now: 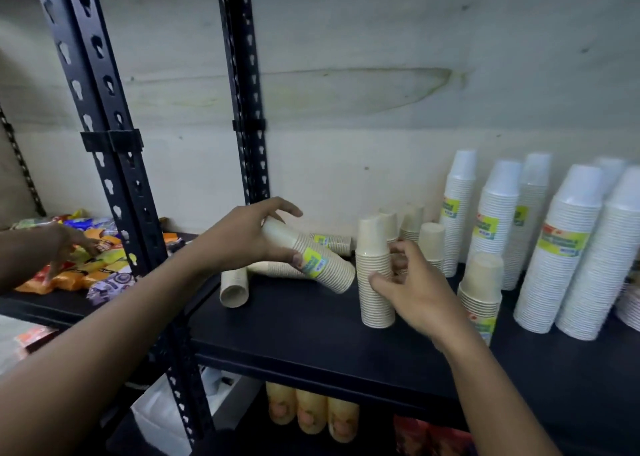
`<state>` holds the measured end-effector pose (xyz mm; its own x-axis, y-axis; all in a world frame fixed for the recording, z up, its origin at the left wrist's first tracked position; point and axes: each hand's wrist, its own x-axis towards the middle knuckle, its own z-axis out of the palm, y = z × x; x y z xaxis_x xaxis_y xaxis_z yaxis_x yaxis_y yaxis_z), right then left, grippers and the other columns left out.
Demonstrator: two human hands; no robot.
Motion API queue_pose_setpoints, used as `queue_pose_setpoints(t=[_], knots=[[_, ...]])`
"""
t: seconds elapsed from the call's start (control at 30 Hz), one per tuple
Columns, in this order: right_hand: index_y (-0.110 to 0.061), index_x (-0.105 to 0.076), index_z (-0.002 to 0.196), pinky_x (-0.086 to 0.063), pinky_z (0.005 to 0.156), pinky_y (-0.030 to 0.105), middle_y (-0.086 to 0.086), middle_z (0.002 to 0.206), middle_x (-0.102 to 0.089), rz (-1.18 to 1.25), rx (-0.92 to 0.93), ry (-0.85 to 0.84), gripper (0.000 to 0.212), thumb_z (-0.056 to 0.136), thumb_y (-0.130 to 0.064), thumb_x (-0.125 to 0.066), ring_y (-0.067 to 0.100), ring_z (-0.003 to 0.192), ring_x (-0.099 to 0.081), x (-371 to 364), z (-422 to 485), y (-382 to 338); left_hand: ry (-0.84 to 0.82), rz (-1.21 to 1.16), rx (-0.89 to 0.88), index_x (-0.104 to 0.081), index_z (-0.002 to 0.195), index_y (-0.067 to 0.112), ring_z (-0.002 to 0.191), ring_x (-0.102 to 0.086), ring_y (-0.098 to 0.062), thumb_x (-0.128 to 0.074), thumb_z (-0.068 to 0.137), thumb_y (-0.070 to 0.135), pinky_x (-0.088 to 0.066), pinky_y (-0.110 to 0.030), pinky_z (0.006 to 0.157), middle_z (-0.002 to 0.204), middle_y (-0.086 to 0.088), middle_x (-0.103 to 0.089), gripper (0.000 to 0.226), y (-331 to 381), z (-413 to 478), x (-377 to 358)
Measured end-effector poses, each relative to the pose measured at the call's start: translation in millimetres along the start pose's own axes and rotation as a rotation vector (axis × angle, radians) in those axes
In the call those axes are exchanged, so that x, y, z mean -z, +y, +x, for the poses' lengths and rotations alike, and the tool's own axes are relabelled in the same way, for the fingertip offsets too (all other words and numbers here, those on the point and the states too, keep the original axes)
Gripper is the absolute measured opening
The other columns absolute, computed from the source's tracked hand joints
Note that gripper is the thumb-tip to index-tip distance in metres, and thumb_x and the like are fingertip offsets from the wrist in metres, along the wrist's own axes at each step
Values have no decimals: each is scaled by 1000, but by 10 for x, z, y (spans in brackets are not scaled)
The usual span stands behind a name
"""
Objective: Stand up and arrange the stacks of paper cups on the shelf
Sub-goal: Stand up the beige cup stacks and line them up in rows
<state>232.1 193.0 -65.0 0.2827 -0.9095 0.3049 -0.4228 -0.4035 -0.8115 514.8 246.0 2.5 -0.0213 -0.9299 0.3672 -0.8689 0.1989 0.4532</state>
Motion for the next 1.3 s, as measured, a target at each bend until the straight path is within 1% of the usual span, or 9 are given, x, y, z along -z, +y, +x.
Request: queue_pose_setpoints(t=[0.13, 0.33, 0.43, 0.5, 0.57, 0.7, 0.9, 1.17, 1.3], knots=[[-35, -48, 130, -52, 85, 25, -23, 103, -62, 12, 21, 169, 53, 84, -34, -77, -5, 93, -62, 94, -129, 80, 94, -171, -7, -55, 116, 41, 75, -63, -5, -94, 64, 39, -50, -21, 64, 99, 6, -66, 66, 107, 245, -218], [-32, -50, 128, -43, 74, 1, -16, 112, -62, 21, 72, 274, 52, 84, -28, -79, -9, 98, -60, 80, -240, 219, 149, -361, -11, -52, 123, 39, 98, -65, -7, -94, 66, 37, -54, -23, 75, 109, 10, -66, 71, 185, 580, -639], [-34, -50, 130, -52, 84, 17, -12, 121, -62, -4, 60, 296, 54, 84, -33, -79, -2, 104, -61, 24, -273, 359, 125, -438, -21, -53, 124, 31, 100, -64, -9, -94, 66, 33, -58, -31, 79, 112, 9, -66, 71, 238, 699, -866], [-34, -49, 131, -55, 91, 34, -13, 124, -61, -6, 51, 310, 54, 85, -34, -77, 2, 109, -61, -35, -291, 458, 106, -472, -30, -54, 122, 29, 98, -64, -9, -94, 66, 31, -56, -25, 81, 114, 9, -66, 69, 254, 758, -1039], [-33, -47, 135, -55, 95, 40, -13, 128, -58, -8, 54, 333, 56, 87, -36, -74, 6, 116, -60, -98, -321, 517, 90, -479, -34, -55, 119, 27, 92, -64, -6, -95, 66, 30, -51, -17, 79, 114, 8, -66, 66, 264, 800, -1208], [-30, -41, 141, -53, 99, 43, -10, 134, -54, -78, 71, 370, 58, 90, -34, -69, 12, 123, -55, -174, -341, 579, 63, -485, -32, -57, 120, 23, 86, -62, -3, -94, 66, 30, -49, -11, 74, 113, 9, -66, 66, 252, 836, -1437], [-28, -40, 142, -55, 98, 43, -8, 138, -54, -86, 30, 370, 60, 91, -38, -69, 14, 126, -56, -215, -313, 688, 57, -531, -38, -58, 121, 24, 91, -63, -7, -95, 64, 33, -59, -29, 85, 113, 9, -67, 68, 161, 858, -1552], [-31, -17, 157, -51, 104, 47, -2, 151, -47, -90, 16, 349, 85, 90, -36, -70, 16, 135, -51, -237, -349, 659, 37, -574, -24, -59, 123, 25, 90, -62, -3, -95, 66, 29, -57, -22, 82, 104, 6, -67, 68, 157, 826, -1597], [-27, -16, 158, -44, 111, 45, -2, 154, -43, -122, 79, 371, 88, 90, -38, -70, 16, 141, -43, -206, -340, 552, 25, -598, -5, -58, 128, 23, 95, -65, -8, -95, 67, 24, -57, -21, 84, 106, 0, -69, 71, 159, 775, -1528]])
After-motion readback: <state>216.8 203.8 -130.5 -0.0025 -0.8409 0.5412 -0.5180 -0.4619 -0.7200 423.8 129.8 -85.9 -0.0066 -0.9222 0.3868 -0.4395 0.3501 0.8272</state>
